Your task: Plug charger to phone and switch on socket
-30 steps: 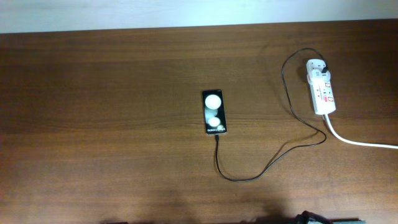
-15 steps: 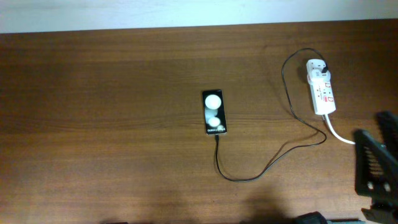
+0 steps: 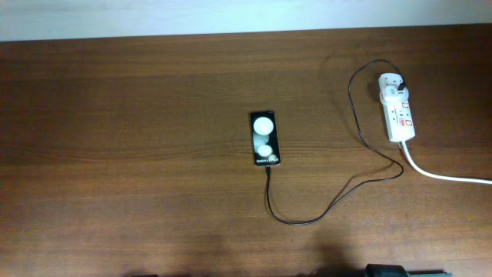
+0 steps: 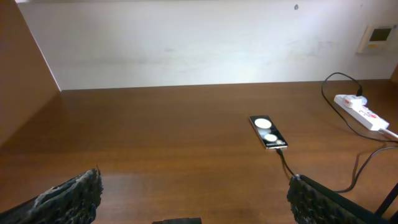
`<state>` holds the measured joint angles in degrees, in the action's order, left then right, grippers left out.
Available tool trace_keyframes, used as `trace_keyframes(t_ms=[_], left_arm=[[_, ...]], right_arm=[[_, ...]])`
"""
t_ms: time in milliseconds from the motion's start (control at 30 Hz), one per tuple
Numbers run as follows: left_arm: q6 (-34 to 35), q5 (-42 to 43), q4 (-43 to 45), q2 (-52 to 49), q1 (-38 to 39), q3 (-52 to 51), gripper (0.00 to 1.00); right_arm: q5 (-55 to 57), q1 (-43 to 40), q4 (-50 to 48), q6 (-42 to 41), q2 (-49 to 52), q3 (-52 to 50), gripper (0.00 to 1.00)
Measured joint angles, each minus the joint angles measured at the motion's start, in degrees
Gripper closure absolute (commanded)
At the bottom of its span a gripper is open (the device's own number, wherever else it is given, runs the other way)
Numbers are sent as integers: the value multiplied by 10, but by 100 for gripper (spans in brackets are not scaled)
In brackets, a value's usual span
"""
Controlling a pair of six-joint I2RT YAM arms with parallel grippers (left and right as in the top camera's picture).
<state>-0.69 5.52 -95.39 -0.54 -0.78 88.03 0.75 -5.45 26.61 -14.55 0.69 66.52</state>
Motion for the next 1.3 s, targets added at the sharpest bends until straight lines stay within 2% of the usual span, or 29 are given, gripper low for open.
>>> trace_keyframes(t_ms=[133, 267, 333, 500, 733, 767, 933, 1033, 1133, 1300], left_arm=[[0, -5, -8, 0, 0, -1, 1], [0, -36, 106, 0, 0, -80, 1], [0, -41, 153, -2, 0, -178, 1], [0, 18, 392, -2, 0, -403, 1], [0, 37, 632, 0, 0, -616, 1], [0, 35, 676, 0, 0, -654, 1], [0, -42, 768, -1, 0, -791, 1], [0, -54, 848, -1, 0, -826, 1], [0, -58, 879, -1, 0, -840, 1], [0, -58, 879, -1, 0, -847, 1]], right_arm=[[-10, 0, 0, -16, 0, 0, 60], [-16, 7, 1, -20, -1, 3, 60], [-17, 7, 4, -20, -2, 12, 59], [-19, 7, 35, -20, -3, 57, 59], [-19, 7, 43, -20, -3, 64, 56], [-19, 7, 42, -20, -3, 64, 56], [-19, 7, 42, -20, -3, 64, 56], [-19, 7, 42, -20, -3, 64, 56], [-24, 7, 42, -20, -3, 64, 56], [-39, 7, 42, -20, -3, 64, 55]])
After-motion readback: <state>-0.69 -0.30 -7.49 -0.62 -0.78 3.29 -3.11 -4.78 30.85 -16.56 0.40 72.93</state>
